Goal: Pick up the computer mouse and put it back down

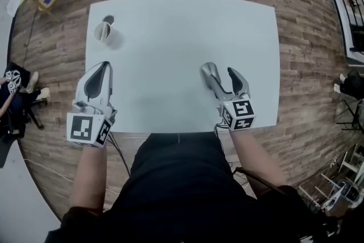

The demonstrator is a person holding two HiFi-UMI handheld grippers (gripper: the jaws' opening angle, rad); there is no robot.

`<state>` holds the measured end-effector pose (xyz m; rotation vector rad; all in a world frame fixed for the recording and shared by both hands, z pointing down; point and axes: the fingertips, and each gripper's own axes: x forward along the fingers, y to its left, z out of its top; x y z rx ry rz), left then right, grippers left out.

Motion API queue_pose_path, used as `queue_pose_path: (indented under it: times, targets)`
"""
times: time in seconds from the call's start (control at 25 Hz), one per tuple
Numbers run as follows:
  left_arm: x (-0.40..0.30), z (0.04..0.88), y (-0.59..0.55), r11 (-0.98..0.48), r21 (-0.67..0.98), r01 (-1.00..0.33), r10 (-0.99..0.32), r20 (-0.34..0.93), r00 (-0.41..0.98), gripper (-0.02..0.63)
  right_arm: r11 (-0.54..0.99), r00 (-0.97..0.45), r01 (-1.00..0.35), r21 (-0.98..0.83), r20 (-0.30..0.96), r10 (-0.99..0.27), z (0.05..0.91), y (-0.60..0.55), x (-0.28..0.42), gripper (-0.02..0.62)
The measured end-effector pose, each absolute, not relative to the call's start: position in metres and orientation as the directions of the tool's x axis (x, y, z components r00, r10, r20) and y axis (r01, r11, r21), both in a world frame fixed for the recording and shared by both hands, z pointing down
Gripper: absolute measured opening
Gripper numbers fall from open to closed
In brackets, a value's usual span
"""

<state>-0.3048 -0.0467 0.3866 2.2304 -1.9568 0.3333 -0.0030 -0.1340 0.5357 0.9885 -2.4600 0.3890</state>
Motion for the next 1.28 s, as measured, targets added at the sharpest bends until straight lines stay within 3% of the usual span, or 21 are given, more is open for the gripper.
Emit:
queue_pose_path:
  times: [1.28]
  targets:
    - [-0.311,0.439,-0.075,-0.186,-0.069,-0.980,-0.896,0.421,0.141,0.002,0.710,-0.589,-0.697,-0.099,0.644,-0.489,0.605,-0.118,-0.011,0.298]
